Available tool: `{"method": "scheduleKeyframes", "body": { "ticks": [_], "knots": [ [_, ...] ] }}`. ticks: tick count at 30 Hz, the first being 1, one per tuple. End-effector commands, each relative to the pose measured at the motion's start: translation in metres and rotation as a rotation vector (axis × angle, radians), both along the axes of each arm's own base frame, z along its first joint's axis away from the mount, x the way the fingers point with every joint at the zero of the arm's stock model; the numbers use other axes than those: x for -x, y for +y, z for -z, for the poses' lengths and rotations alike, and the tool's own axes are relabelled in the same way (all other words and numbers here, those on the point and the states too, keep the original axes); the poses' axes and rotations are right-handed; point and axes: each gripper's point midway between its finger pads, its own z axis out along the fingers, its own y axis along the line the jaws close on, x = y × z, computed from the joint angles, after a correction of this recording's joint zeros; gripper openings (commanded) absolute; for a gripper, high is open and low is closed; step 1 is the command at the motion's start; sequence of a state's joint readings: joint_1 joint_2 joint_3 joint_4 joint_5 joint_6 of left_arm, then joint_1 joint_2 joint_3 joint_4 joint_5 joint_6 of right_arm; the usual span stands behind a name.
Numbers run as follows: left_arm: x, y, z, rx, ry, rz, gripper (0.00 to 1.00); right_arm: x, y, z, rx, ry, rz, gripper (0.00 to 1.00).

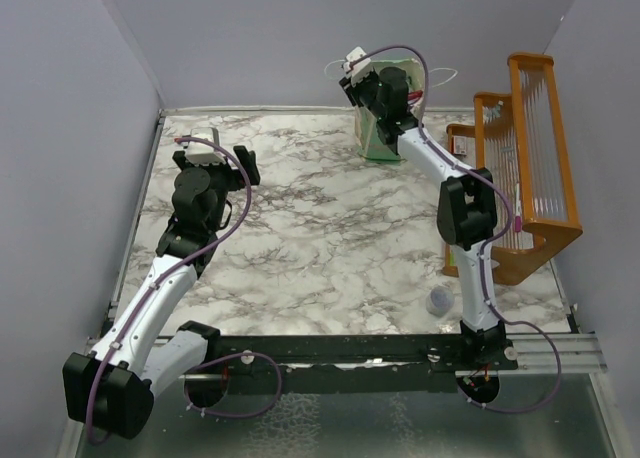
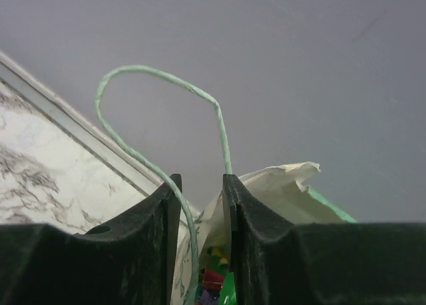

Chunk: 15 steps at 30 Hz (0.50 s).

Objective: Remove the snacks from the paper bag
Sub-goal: Move the paper bag to the center of the board.

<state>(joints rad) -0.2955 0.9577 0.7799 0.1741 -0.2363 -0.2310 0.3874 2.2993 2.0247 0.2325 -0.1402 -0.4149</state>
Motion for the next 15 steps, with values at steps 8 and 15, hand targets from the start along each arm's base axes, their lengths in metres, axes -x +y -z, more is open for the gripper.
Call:
{"method": "scheduleKeyframes", "body": {
  "ticks": [8,15],
  "knots": [
    [0.001,0.015,-0.017,-0.02,-0.041,-0.072,0.99,0.05,0.052,-0.04,-0.161,0.065,-0.161,0.06],
    [0.004,0.009,-0.016,-0.014,-0.036,-0.066,0.99,0.127,0.098,-0.028,-0.1,0.242,-0.28,0.02]
  ]
}}
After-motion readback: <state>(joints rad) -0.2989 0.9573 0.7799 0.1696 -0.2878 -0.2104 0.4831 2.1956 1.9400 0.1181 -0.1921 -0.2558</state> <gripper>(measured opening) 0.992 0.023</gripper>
